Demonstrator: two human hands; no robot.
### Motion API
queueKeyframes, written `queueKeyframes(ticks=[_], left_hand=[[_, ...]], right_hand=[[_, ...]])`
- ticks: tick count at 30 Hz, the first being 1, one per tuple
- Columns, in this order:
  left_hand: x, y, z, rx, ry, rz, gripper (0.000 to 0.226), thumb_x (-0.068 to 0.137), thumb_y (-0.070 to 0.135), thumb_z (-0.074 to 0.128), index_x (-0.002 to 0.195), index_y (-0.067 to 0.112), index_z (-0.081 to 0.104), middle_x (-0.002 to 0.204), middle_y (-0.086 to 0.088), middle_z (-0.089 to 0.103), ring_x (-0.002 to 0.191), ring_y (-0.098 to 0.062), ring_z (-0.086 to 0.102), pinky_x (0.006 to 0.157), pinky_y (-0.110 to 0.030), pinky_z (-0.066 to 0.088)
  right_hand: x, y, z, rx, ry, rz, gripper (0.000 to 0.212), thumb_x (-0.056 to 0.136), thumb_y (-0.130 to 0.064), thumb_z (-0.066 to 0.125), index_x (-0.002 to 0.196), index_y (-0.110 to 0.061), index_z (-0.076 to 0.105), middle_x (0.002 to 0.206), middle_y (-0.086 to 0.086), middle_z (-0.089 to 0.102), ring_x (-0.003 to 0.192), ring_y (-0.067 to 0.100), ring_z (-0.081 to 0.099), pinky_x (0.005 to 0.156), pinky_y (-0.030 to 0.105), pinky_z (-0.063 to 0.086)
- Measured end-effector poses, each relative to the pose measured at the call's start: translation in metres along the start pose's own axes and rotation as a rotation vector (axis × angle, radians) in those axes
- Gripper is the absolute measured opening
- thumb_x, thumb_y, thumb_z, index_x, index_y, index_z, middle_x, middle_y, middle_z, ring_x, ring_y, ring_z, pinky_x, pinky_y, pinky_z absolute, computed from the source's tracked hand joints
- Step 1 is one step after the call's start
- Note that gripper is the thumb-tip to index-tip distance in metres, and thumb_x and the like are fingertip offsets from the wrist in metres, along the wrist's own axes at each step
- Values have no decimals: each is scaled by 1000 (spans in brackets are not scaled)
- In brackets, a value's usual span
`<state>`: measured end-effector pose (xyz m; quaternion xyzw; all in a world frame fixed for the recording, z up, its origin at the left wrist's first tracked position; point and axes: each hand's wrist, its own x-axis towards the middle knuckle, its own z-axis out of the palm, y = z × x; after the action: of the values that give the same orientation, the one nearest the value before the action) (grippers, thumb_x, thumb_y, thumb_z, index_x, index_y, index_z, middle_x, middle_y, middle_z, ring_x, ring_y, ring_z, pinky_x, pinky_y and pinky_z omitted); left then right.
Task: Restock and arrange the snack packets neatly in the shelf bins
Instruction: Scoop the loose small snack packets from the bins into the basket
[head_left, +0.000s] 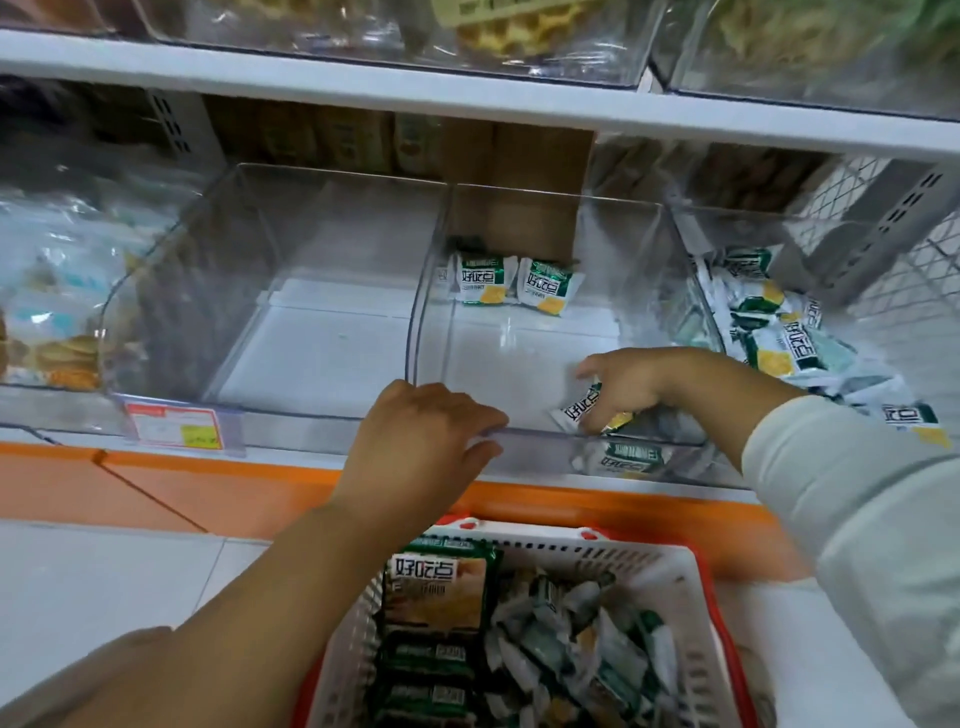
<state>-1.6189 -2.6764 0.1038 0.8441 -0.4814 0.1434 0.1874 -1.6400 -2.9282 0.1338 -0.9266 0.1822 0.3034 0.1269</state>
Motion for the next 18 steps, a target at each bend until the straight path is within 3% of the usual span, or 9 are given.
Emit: queueKeyframes(ticks=[3, 5, 9, 13, 15, 16, 18], left_hand=[[0, -1, 2, -15, 14, 3, 21, 80, 36, 65, 95, 28, 77, 84, 9, 76, 72, -18, 69, 70, -32, 47], [0, -1, 3, -24, 19, 1, 20, 79, 35, 66, 94, 28, 77, 83, 8, 76, 71, -18, 69, 70, -33, 47], [0, 2, 1, -26, 10, -29, 21, 79, 36, 65, 94, 29, 77, 83, 8, 76, 72, -18, 69, 71, -32, 46], [0, 5, 0, -21, 0, -49, 21, 79, 36, 65, 94, 29, 77, 83, 9, 76, 72, -17, 69, 71, -34, 48], [0, 5, -1, -26, -15, -59, 19, 79, 36, 66, 93, 29, 77, 83, 9, 76, 72, -18, 69, 71, -35, 48], [0, 5, -1, -29, -23, -62, 18, 79, 35, 68, 93, 29, 77, 82, 8, 76, 72, -18, 69, 71, -35, 48], [2, 5, -3, -33, -56, -70, 17, 79, 34, 71, 94, 30, 76, 84, 8, 76, 73, -19, 69, 72, -35, 48]], right_hand=[[-7, 2, -8, -36, 56, -40, 51, 69, -39, 84, 109, -30, 53, 121, 5, 44, 97, 22, 52, 69, 28, 45], [-12, 4, -10, -12, 26, -53, 46, 70, -42, 83, 102, -30, 52, 115, 6, 44, 88, 23, 55, 68, 31, 50], [-27, 3, -9, 47, -204, 17, 52, 71, -56, 76, 113, -44, 48, 122, 12, 49, 76, 26, 65, 69, 35, 58], [-30, -5, -8, 53, -218, 11, 58, 56, -59, 84, 102, -56, 48, 128, 11, 46, 74, 27, 66, 76, 41, 58], [-31, -8, -3, 92, -193, -24, 58, 53, -49, 89, 96, -59, 53, 129, 5, 44, 73, 28, 64, 65, 39, 57], [-33, -8, -1, 121, -168, -38, 59, 58, -43, 89, 104, -57, 55, 123, 3, 47, 67, 24, 61, 57, 34, 54], [-39, -5, 2, 212, -94, -81, 52, 75, -29, 81, 118, -46, 57, 90, 2, 51, 51, 15, 45, 45, 25, 40]])
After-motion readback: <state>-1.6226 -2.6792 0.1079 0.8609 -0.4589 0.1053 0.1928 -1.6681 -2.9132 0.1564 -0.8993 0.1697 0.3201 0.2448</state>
